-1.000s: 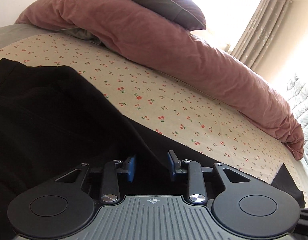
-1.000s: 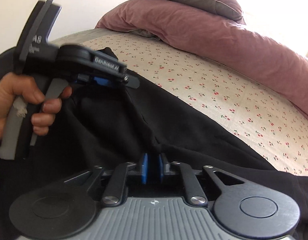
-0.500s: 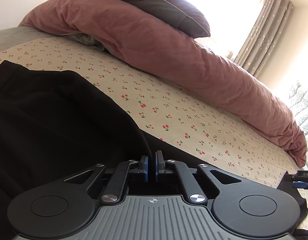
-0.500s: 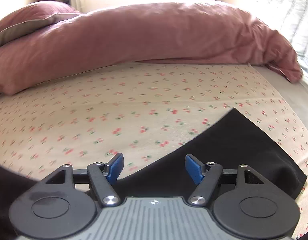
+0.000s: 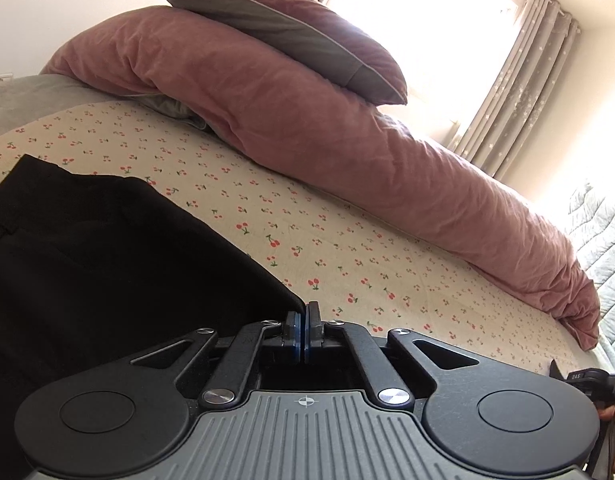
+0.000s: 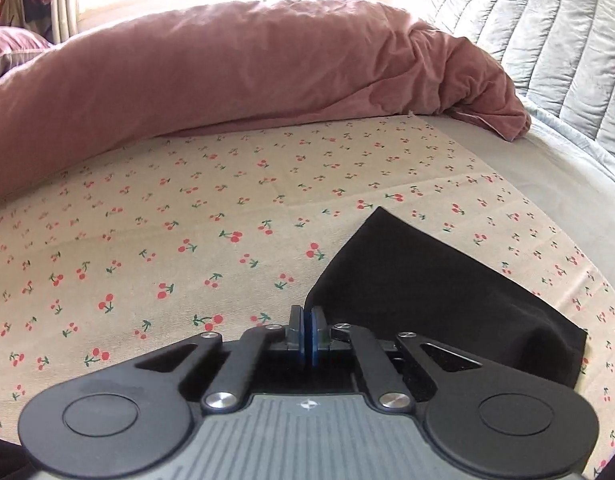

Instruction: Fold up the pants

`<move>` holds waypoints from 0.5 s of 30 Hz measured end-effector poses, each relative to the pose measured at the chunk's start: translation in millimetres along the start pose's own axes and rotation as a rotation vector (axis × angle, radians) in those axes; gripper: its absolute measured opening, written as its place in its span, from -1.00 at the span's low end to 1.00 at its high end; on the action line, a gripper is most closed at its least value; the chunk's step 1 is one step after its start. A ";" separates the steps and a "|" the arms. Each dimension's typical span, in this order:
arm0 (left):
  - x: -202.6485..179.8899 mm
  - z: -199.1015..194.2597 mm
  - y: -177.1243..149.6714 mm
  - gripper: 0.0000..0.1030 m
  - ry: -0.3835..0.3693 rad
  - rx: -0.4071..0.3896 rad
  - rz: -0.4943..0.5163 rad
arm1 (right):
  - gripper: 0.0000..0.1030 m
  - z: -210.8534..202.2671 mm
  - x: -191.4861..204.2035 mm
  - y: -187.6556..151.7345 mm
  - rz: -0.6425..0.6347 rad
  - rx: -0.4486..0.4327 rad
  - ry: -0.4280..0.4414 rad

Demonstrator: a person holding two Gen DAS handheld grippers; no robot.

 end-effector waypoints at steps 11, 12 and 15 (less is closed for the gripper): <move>-33.0 -108.4 -11.4 -1.00 -0.013 -0.021 0.093 | -0.97 -142.8 -108.8 -10.3 0.176 -0.117 0.162; -34.5 -121.4 -13.6 -1.00 -0.017 -0.025 0.104 | -0.97 -154.3 -116.5 -17.1 0.183 -0.124 0.174; -33.0 -152.2 -23.1 -1.00 -0.025 -0.018 0.124 | -0.97 -183.8 -138.2 -40.3 0.215 -0.142 0.216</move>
Point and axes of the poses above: each gripper's, at about its wrist camera, not at the fingertips, and z roughly the way its jaws point, x to its left, y to its top, the point moved 8 cm from there along z, roughly the way its jaws point, and after that the axes turned 1 degree about y, right-handed, at the moved point
